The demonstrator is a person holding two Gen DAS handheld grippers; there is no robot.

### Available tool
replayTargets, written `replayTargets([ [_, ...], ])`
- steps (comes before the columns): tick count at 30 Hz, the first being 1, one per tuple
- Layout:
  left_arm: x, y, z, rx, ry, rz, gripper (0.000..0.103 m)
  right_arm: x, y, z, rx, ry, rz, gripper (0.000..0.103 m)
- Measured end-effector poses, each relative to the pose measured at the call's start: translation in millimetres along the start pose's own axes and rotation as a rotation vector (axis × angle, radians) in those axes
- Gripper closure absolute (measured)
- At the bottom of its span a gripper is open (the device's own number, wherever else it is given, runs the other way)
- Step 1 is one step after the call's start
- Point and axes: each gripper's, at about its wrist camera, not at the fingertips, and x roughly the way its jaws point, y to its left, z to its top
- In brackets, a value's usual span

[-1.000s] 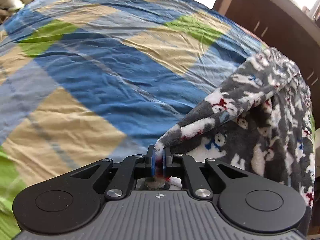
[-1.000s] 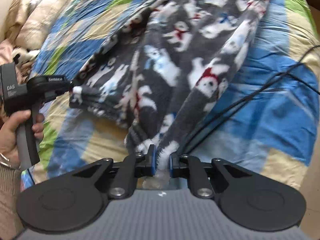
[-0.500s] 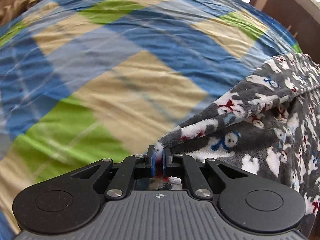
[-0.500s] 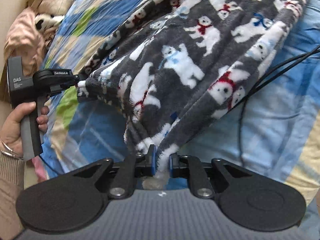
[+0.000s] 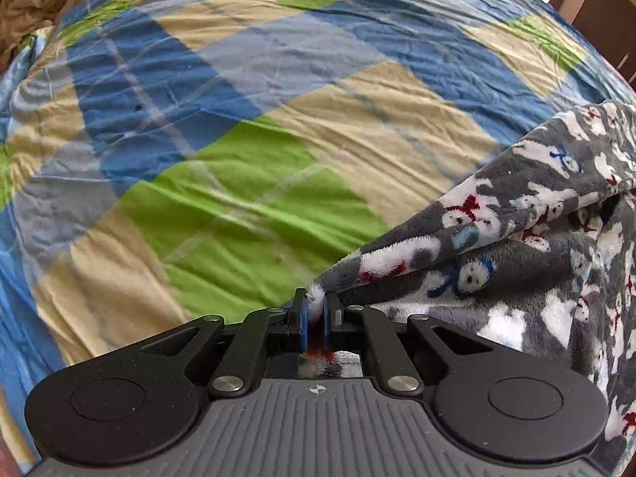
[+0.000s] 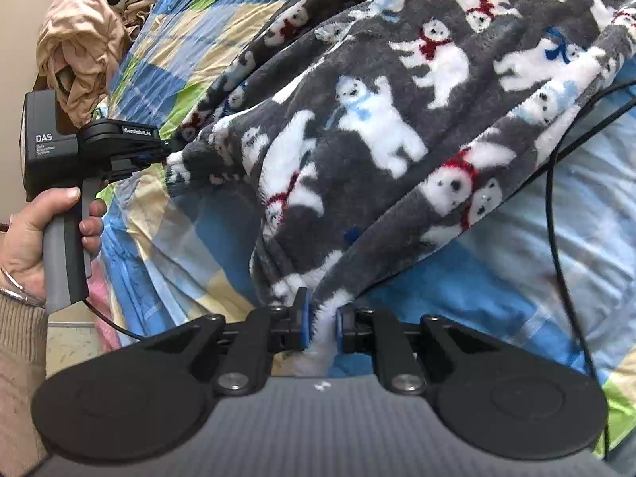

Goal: Fold clothes
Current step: 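Lower both grippers, laying the spread blanket flat onto the bed, then adjust the blanket edge with the left gripper while the right gripper holds its corner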

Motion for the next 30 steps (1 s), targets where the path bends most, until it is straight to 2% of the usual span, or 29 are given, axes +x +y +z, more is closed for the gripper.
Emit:
replayTargets([
  [2,1.8,-1.4,0.2,0.009,0.006,0.008,0.091,0.2,-3.4,0.9,0.006,0.006,0.001,0.088],
  [3,2.2,-3.4,0.5,0.012,0.002,0.015,0.09,0.4,-5.5,2.1,0.012,0.008,0.001,0.084],
  [6,-0.1,-11.3,1.3,0.045,-0.013,0.03,0.08,-2.9,-12.6,8.0,0.029,0.012,-0.007,0.079],
  [8,-7.9,-15.5,2.0,0.053,-0.044,0.043,0.065,-13.8,-20.2,10.3,0.031,-0.01,-0.02,0.072],
  [11,-23.5,-18.4,2.7,0.044,-0.085,0.035,0.053,-31.0,-32.9,22.2,0.039,-0.057,-0.045,0.07],
  [16,-29.3,-20.2,-0.9,-0.017,-0.071,-0.001,0.05,-63.0,-57.4,51.4,0.046,-0.166,-0.098,0.07],
  [20,-12.1,-19.4,-17.3,-0.076,-0.013,-0.02,0.05,-69.4,-56.0,58.3,0.016,-0.179,-0.089,0.07],
  [23,-3.4,-13.1,-22.9,-0.123,-0.02,-0.045,0.05,-62.5,-33.9,54.3,-0.049,-0.166,-0.037,0.07],
  [27,7.1,-7.1,-12.7,-0.152,-0.045,-0.043,0.052,-33.9,25.3,39.5,-0.277,-0.129,0.043,0.07],
  [30,17.2,-11.7,-6.3,-0.134,-0.045,-0.05,0.055,-6.1,53.3,36.9,-0.385,-0.115,0.024,0.069],
])
